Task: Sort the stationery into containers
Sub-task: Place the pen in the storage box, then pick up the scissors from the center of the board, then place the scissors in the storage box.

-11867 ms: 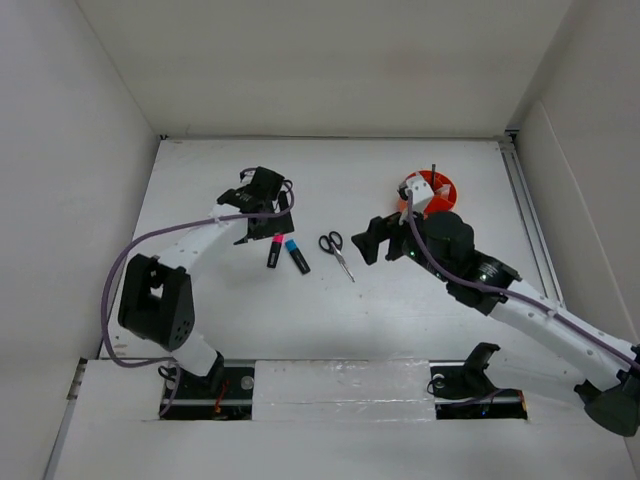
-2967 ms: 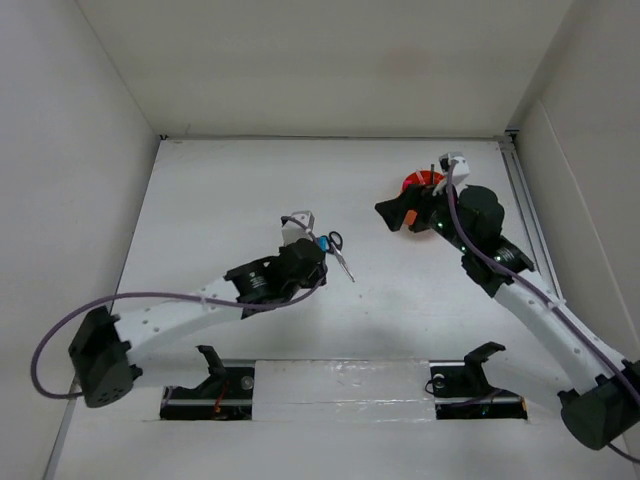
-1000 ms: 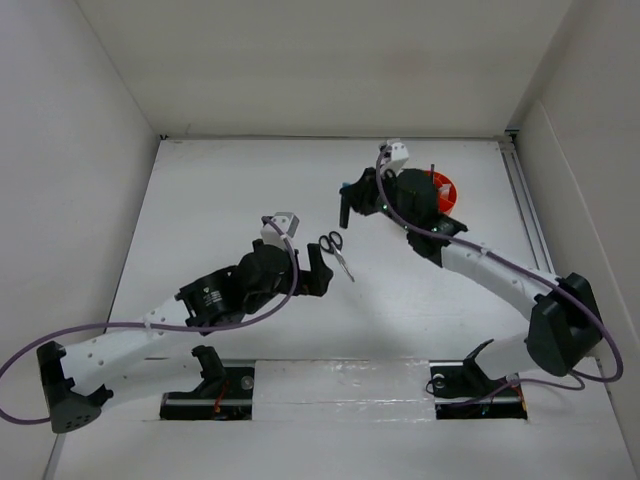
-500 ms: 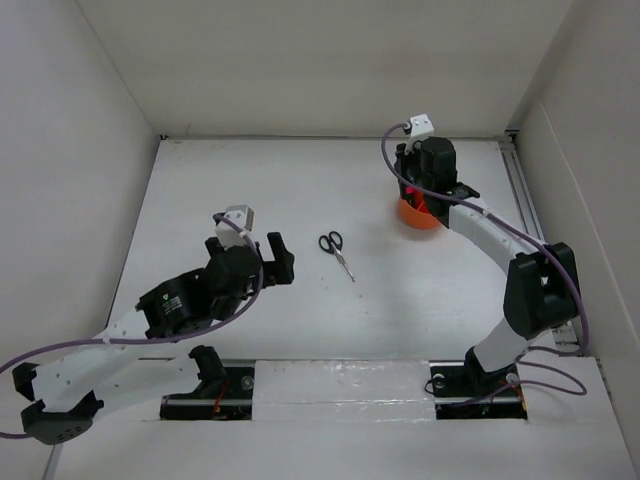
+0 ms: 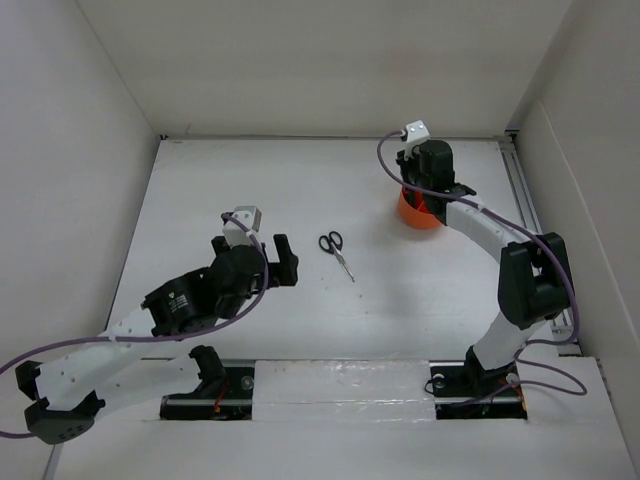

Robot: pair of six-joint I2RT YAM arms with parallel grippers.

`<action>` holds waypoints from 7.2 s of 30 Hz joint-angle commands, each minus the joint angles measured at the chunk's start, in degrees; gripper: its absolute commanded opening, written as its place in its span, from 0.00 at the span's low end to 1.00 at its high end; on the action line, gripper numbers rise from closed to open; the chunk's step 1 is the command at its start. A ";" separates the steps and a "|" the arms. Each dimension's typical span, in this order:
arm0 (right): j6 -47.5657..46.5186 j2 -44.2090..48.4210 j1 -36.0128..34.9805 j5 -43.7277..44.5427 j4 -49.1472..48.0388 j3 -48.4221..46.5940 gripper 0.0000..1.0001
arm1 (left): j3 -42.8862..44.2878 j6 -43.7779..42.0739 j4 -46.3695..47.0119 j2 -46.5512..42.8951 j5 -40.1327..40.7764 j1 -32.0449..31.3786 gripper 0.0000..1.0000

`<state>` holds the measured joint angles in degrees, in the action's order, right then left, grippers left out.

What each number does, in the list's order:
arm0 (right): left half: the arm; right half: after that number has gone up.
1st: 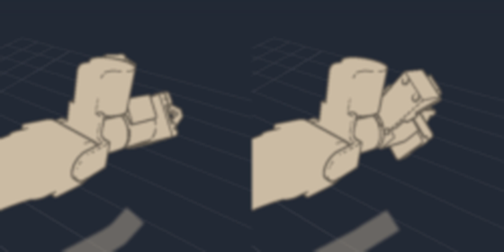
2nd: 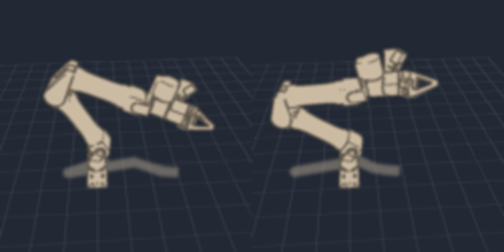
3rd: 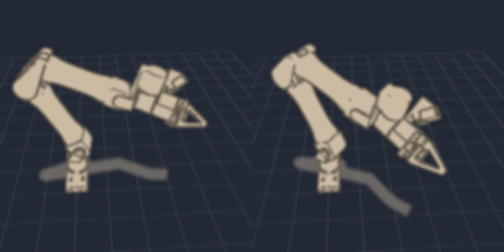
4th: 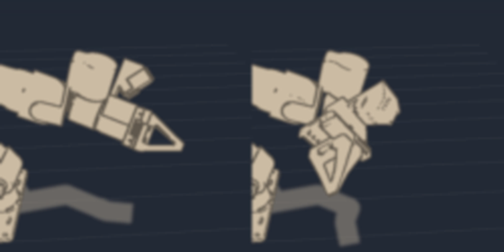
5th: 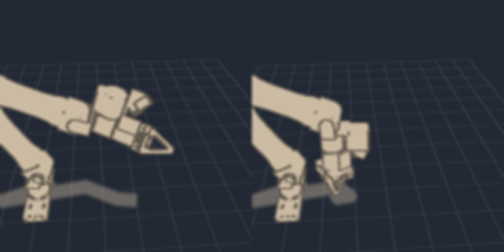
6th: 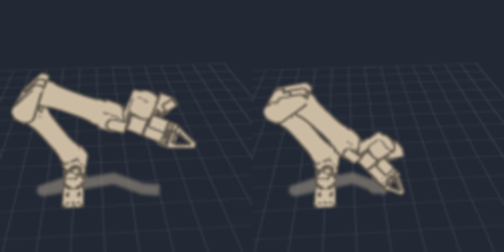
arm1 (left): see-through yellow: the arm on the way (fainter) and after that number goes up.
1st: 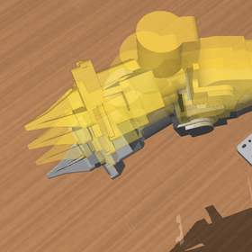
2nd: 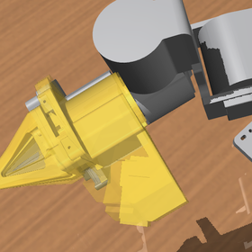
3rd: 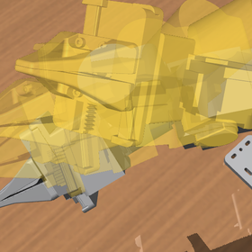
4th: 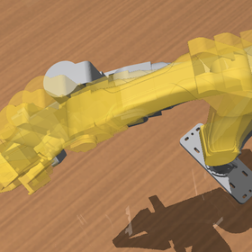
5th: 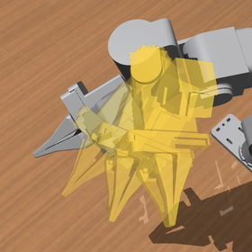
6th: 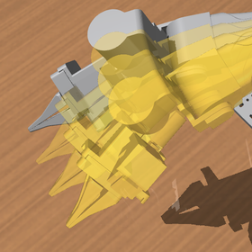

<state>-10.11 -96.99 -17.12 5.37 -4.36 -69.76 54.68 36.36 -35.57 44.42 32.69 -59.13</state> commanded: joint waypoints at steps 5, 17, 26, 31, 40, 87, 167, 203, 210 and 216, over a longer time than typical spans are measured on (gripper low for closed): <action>-1.76 0.49 0.78 0.26 -2.23 0.23 0.00 | -0.97 -2.25 2.53 -3.64 -1.49 0.16 1.00; -0.09 3.38 0.78 -3.43 -2.23 1.90 0.49 | -1.50 -2.26 3.05 -5.49 -1.49 0.16 1.00; 1.06 11.81 -3.96 -1.95 -2.23 1.90 1.00 | -1.50 -1.12 2.53 -4.87 0.18 0.16 1.00; 4.48 16.56 -12.31 3.59 -0.66 1.90 1.00 | -0.89 0.20 1.47 -1.46 1.41 0.16 1.00; 21.78 31.32 -20.92 13.76 9.62 11.48 1.00 | 2.01 9.16 -0.21 9.53 2.75 1.83 1.00; 29.80 57.09 -28.40 12.92 25.20 18.08 1.00 | 23.81 8.55 8.15 71.14 -14.32 20.55 0.60; 36.74 17.80 -20.76 -47.82 -19.46 21.68 0.00 | 10.28 -11.49 12.20 22.37 -13.53 5.70 0.01; 49.60 23.16 1.57 33.71 -7.97 17.90 0.00 | 0.26 -6.30 2.53 11.29 -2.72 6.22 1.00; 61.84 23.08 1.57 49.63 1.62 13.78 0.00 | 0.26 -6.82 3.57 10.16 -3.86 6.22 1.00; 79.62 14.47 4.29 57.21 29.12 -1.31 0.00 | 0.26 -6.83 3.58 10.16 -4.39 6.22 1.00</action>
<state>57.56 -80.01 -14.26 55.61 11.57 -63.70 55.07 30.37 -33.15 55.86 28.64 -53.15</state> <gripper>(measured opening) 0.194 0.997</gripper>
